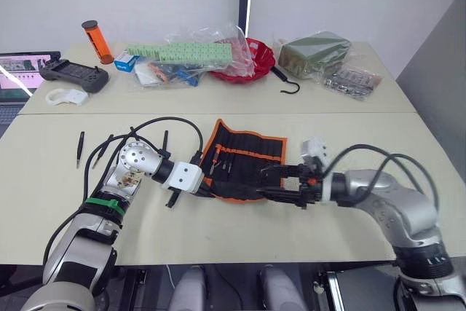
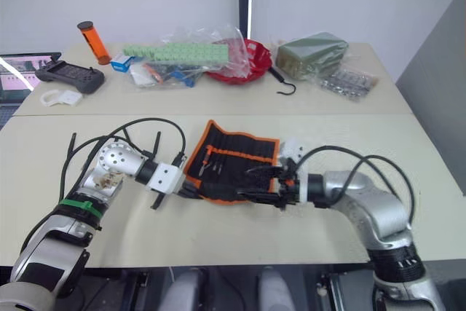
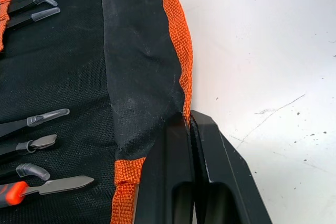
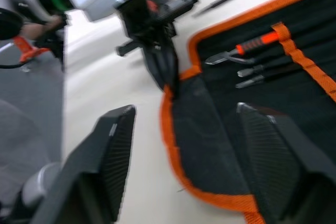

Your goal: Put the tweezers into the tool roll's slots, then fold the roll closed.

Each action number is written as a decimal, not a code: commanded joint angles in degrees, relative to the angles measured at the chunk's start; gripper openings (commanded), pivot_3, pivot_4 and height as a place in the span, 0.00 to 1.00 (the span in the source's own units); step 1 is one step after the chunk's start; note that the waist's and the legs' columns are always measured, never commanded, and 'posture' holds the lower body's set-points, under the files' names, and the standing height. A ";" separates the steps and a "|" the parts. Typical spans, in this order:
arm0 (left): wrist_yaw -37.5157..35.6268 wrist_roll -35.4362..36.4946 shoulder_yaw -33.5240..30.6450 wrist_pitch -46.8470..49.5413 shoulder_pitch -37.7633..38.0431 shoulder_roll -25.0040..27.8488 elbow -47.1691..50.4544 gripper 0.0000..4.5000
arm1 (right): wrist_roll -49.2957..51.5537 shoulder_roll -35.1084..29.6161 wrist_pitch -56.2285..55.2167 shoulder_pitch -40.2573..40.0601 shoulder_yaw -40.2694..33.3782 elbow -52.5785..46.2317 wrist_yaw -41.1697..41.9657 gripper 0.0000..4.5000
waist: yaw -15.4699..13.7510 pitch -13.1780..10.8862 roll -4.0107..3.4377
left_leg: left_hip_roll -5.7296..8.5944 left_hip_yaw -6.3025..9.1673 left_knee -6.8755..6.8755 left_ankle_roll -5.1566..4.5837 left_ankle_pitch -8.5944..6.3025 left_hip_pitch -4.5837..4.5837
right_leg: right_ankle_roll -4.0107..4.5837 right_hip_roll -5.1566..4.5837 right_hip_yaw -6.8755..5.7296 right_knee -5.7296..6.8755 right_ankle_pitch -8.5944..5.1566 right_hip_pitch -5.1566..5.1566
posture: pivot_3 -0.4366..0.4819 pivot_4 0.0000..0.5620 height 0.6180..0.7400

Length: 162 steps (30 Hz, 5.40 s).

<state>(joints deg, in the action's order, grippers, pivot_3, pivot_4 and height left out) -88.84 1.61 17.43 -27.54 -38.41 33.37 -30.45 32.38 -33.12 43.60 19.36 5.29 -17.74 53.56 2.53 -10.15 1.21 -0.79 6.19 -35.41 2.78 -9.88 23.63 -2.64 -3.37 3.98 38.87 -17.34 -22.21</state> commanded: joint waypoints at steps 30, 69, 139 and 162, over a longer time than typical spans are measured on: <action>23.56 25.49 -15.91 51.74 15.95 -2.89 34.75 0.48 | -16.98 1.92 -10.71 -3.32 13.75 9.71 -2.13 0.00 | -0.10 0.13 0.17 | -0.08 -0.01 0.00 0.00 0.00 -0.35 | -0.02 0.02 0.01 0.00 -0.01 0.29 | 0.48 0.27 1.00; 40.44 25.66 -21.16 48.33 26.39 -7.61 37.63 0.01 | -15.69 -0.89 -11.27 -6.78 12.12 2.16 -1.18 0.00 | -0.28 0.64 0.14 | -0.13 -0.08 0.53 0.02 -0.02 -1.08 | -0.18 -0.01 0.01 -0.84 -0.16 1.15 | 0.48 0.27 1.00; 36.91 21.14 -19.06 32.01 24.19 -7.97 25.10 0.01 | -5.27 -1.84 -21.38 -8.41 -3.20 10.58 5.40 0.00 | -1.65 0.83 -0.10 | -0.05 -0.08 0.54 0.02 -0.03 -0.45 | -0.08 -0.08 0.01 -1.29 -0.06 0.80 | 0.48 0.27 1.00; 52.42 31.38 -45.90 44.67 48.12 -3.90 50.97 0.93 | -3.98 -2.96 -14.95 14.66 -0.24 18.18 15.01 0.79 | -0.13 0.21 0.08 | -0.13 -0.12 0.63 -0.01 -0.06 -0.40 | -0.04 -0.07 0.04 -1.24 -0.04 0.61 | 0.48 0.27 1.00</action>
<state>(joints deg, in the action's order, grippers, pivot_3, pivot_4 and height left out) -38.65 31.70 -24.67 17.75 7.80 30.35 17.16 28.09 -36.55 28.47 32.23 4.35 0.39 66.92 2.41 -9.94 1.30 -0.93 6.07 -34.79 2.77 -9.94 23.23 -2.68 -3.44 4.01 37.63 -17.38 -21.62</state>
